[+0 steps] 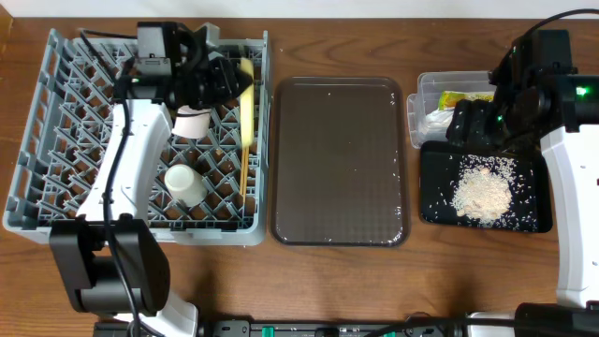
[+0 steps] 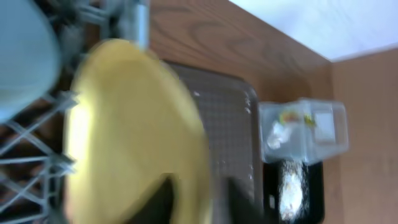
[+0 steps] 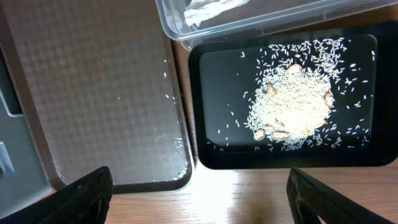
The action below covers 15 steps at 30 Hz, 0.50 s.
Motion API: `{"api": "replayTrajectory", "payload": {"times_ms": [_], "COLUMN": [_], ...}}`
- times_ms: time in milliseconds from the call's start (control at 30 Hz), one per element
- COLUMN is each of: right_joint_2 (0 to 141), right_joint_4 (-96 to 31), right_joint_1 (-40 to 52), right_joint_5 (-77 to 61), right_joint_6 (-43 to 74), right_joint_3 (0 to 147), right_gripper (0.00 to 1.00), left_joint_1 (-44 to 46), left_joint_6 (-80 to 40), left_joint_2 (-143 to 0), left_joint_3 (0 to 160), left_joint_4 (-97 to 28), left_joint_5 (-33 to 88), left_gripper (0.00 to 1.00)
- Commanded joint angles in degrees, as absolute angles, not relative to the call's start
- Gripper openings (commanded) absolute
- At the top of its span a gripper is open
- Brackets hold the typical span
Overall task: Sort waste into correct bins and load items into the dishwasher
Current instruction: 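Lift the yellow plate and stand it upright in the dish rack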
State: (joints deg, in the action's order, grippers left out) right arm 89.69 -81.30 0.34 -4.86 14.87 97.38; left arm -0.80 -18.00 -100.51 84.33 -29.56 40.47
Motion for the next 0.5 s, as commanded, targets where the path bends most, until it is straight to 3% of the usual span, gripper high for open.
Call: {"api": "replayTrajectory", "payload": {"times_ms": [0, 67, 300, 467], "right_joint_2": [89.9, 89.9, 89.9, 90.1], "right_joint_4": [-80.9, -80.4, -74.6, -64.4], "right_joint_1": [0.8, 0.8, 0.8, 1.3], "right_joint_5": [-4.3, -4.3, -4.4, -4.4], "right_joint_6": [14.5, 14.5, 13.2, 12.0], "right_joint_3": [97.4, 97.4, 97.4, 97.4], "right_gripper": [0.88, 0.89, 0.91, 0.96], "left_joint_1": [-2.3, -3.1, -5.0, -2.8], "left_joint_6": [-15.5, -14.8, -9.5, 0.0], "left_joint_2": [-100.6, -100.6, -97.5, -93.5], "left_joint_3": [84.6, 84.6, 84.6, 84.6], "left_joint_4": [-29.5, -29.5, -31.3, -41.0], "left_joint_5": [36.4, 36.4, 34.9, 16.7], "left_gripper": [0.64, 0.79, 0.84, 0.87]}}
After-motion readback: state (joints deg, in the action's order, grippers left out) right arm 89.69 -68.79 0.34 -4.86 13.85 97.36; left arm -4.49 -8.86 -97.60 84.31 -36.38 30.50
